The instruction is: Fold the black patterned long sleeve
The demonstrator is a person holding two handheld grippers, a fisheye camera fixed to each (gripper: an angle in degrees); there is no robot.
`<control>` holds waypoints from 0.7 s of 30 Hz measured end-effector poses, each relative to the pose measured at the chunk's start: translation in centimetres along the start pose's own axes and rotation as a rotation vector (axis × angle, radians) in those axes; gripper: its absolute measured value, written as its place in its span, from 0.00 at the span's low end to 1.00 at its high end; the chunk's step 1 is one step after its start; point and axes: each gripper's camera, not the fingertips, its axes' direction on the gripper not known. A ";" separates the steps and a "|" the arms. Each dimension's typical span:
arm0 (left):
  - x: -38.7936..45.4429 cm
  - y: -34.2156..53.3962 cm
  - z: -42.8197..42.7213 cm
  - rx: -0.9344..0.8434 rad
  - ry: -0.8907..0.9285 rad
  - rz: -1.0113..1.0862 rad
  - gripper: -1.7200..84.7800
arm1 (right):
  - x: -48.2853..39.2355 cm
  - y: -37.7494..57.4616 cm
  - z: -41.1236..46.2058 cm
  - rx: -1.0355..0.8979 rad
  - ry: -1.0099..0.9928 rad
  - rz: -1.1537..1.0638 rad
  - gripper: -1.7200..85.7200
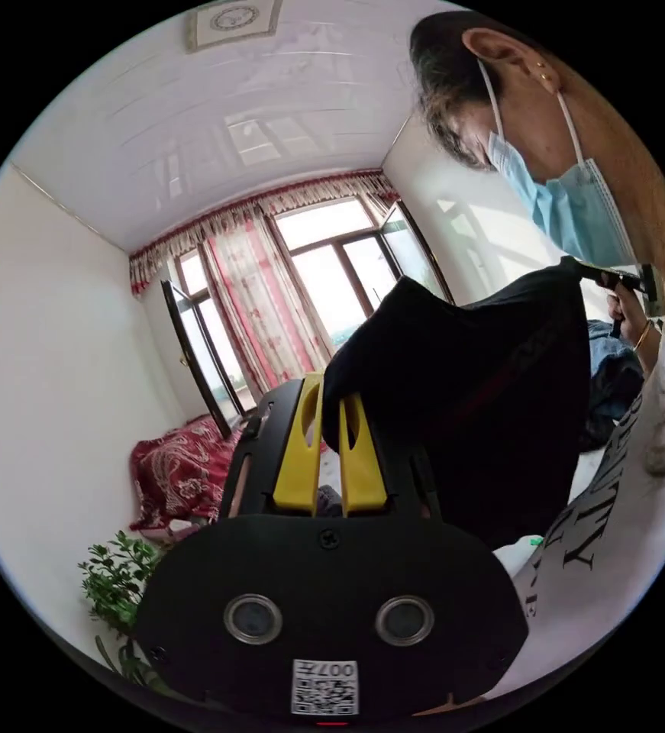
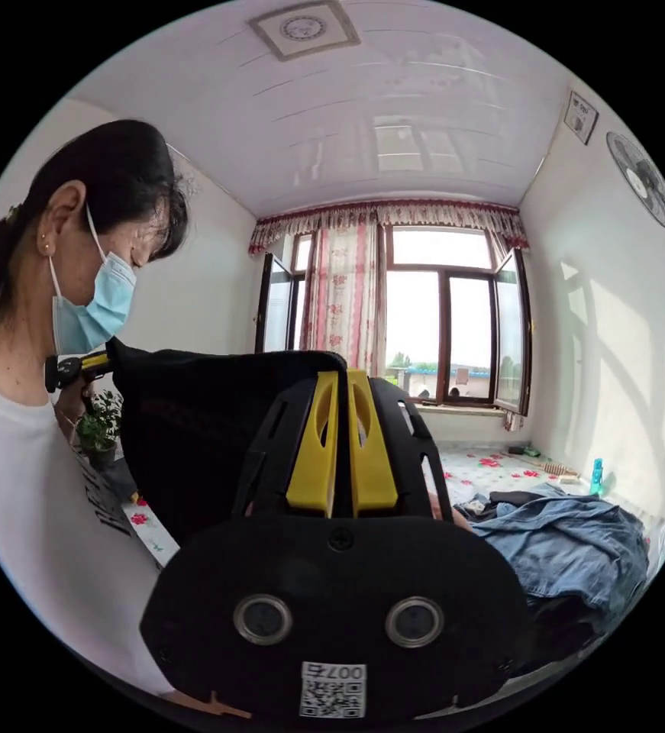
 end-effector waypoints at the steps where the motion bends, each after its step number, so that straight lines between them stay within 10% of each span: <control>1: 0.0 -1.1 1.1 0.018 -0.013 0.016 0.02 | 0.5 -1.4 0.7 0.020 0.015 -0.034 0.02; 5: -0.8 -3.3 11.4 -0.042 0.012 0.023 0.04 | 3.5 -6.3 10.3 -0.002 0.111 -0.130 0.03; 12: -2.8 14.8 47.7 -0.802 0.115 -0.329 0.12 | 14.6 -1.9 37.7 -0.479 0.015 0.080 0.05; 21: 10.6 51.5 40.6 -1.261 0.261 -0.554 0.14 | 23.1 28.2 37.9 -1.093 0.004 0.437 0.05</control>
